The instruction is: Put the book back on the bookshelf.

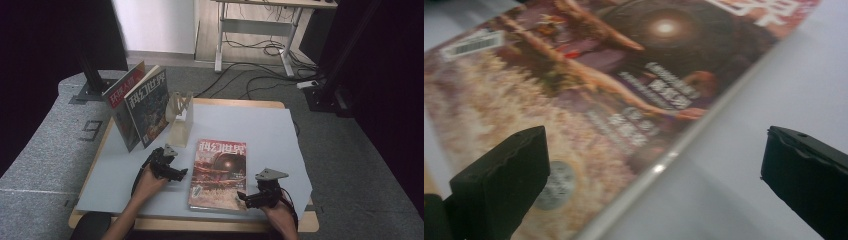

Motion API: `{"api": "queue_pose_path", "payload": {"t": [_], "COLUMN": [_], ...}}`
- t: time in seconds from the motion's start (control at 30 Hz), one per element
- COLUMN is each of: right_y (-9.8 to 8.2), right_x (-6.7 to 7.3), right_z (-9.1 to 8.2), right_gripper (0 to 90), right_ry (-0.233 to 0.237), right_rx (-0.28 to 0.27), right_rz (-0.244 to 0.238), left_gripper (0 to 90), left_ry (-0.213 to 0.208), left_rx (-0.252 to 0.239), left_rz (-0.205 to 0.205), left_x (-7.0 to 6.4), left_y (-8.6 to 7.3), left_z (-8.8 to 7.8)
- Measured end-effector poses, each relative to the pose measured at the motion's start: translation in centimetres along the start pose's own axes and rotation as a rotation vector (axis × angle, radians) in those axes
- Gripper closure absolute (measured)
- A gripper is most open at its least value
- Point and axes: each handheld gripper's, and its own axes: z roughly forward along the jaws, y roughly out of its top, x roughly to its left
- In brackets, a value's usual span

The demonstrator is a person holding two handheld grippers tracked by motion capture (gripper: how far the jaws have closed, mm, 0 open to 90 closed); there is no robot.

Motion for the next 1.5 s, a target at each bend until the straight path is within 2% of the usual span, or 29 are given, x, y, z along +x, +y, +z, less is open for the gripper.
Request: {"api": "queue_pose_path", "payload": {"t": [0.23,0.57,0.97,1.27,1.5], "right_y": [-0.1,0.0,-0.1,-0.1,-0.2], "right_x": [1.6,2.6,2.7,3.6,4.3], "right_z": [0.7,1.3,1.4,1.4,1.2], "right_gripper": [0.0,0.0,0.0,0.0,0.0], "right_ry": [0.058,0.088,0.079,0.066,0.071], "right_rx": [0.029,0.05,0.054,0.072,0.09], "right_rz": [-0.018,-0.04,-0.035,-0.049,-0.06], "left_gripper": [0.0,0.0,0.0,0.0,0.0], "left_ry": [0.01,0.007,0.0,0.024,0.027], "left_rx": [0.006,0.013,0.032,0.045,0.046], "left_rz": [0.011,0.016,0.027,0.039,0.03], "left_x": [-0.3,-0.4,-0.5,-0.4,-0.2], "left_y": [0.7,1.2,1.8,2.5,3.0], "left_z": [0.7,1.2,1.5,1.9,2.4]}}
